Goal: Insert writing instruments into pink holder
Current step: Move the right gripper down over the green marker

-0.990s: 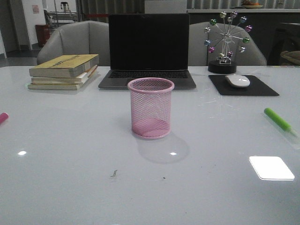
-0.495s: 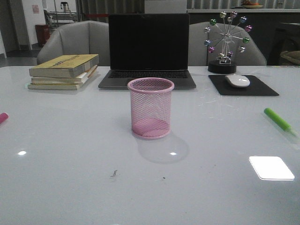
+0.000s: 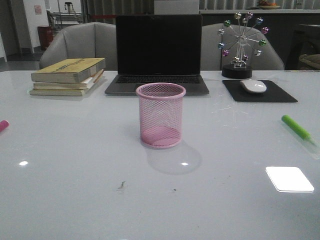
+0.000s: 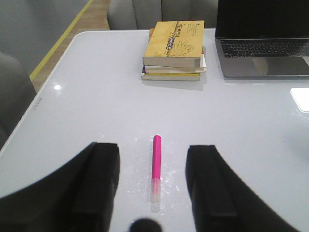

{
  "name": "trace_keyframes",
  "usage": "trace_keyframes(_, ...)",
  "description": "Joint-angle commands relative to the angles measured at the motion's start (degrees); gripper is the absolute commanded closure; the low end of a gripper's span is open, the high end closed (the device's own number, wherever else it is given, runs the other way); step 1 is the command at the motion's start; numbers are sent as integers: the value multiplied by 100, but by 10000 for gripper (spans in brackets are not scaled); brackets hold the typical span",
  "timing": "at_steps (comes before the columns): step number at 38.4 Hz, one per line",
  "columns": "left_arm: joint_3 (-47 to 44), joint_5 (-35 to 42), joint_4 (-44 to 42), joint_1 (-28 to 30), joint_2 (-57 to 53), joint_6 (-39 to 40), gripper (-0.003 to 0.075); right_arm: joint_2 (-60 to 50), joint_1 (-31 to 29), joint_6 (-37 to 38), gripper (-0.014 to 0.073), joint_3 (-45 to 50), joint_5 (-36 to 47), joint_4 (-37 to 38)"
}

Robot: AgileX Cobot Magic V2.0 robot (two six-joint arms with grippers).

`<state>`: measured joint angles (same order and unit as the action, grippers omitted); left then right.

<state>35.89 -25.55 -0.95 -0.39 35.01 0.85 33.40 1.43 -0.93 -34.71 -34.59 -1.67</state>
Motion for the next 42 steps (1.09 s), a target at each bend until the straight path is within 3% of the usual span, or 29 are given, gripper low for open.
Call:
trace_keyframes(1,176,473,37,-37,39,15,323,38,-28,-12,251,-214,364,85)
trace_keyframes(20,176,473,37,-37,39,15,324,591,-28,-12,251,-338,274,85)
trace_keyframes(42,176,473,37,-37,39,15,325,4372,-53,-7,251,-2738,148,384)
